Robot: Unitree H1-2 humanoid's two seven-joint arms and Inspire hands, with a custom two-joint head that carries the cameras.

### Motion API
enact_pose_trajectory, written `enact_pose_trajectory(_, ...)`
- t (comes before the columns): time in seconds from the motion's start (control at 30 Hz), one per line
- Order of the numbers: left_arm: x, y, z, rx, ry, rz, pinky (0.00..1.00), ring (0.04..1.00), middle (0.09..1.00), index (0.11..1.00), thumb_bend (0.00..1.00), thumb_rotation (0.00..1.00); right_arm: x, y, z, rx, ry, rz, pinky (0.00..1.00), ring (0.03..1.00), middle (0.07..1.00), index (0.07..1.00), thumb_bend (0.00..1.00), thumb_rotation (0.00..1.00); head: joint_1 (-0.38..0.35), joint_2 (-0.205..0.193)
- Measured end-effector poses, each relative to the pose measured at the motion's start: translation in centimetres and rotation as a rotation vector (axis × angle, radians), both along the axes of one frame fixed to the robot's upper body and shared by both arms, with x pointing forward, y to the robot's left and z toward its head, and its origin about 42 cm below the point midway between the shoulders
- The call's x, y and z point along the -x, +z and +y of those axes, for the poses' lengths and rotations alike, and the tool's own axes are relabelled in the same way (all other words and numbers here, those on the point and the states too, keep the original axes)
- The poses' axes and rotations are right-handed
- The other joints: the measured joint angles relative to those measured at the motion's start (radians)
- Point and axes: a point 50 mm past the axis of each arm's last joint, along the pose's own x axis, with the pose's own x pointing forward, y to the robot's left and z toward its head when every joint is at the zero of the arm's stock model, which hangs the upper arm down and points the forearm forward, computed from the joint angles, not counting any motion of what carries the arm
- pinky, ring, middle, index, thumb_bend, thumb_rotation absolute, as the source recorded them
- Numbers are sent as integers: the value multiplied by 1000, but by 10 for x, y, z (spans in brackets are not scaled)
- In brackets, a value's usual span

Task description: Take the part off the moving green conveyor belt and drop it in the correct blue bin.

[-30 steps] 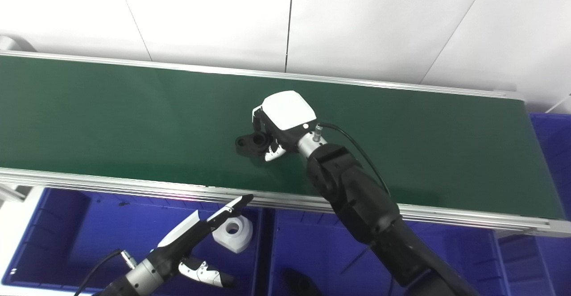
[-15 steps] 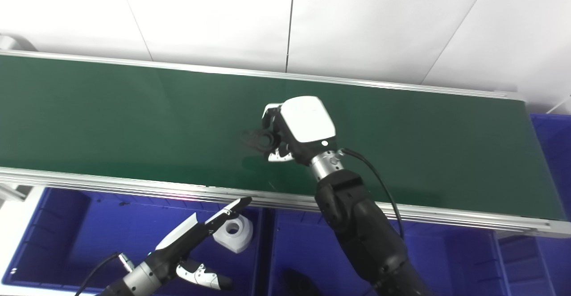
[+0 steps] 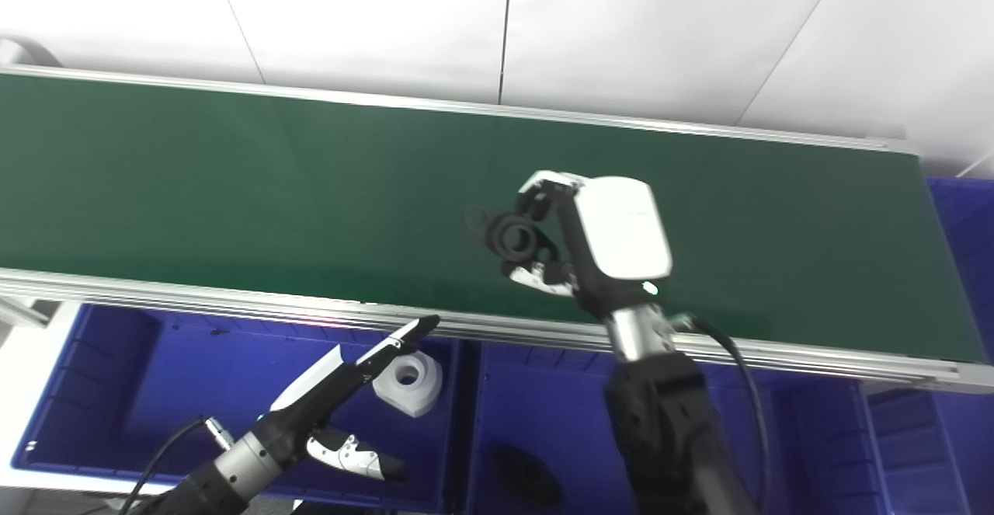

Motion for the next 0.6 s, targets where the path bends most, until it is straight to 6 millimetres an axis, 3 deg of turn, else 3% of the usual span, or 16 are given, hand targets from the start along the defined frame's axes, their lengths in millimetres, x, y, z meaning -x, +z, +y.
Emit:
enact_pose_trajectory(0.2,0,3,10,-2,27,3,947,1000,1000,1000,903,591,58,-26,-31,-22,-51,186,132,168,391,492,514,0,-37,18)
enact_pose_trajectory(0.3,-2,4,12,-1,29,3,967,1000,1000,1000,889,594,78,-29,-39,-42,-52,246,139,186,388,493,515,0,-54,35)
enact_pose_trajectory(0.4,-5,5,13,6,31,0,970,1000,1000,1000,893,606,94,-36,-50,-23,-47,301,132,186,456,481,524,0,-70,46)
enact_pose_trajectory(0.6,-16,7,16,1,34,-21,980,1000,1000,1000,895,628,105,-49,-58,24,-13,430,109,168,469,480,528,0,-86,60)
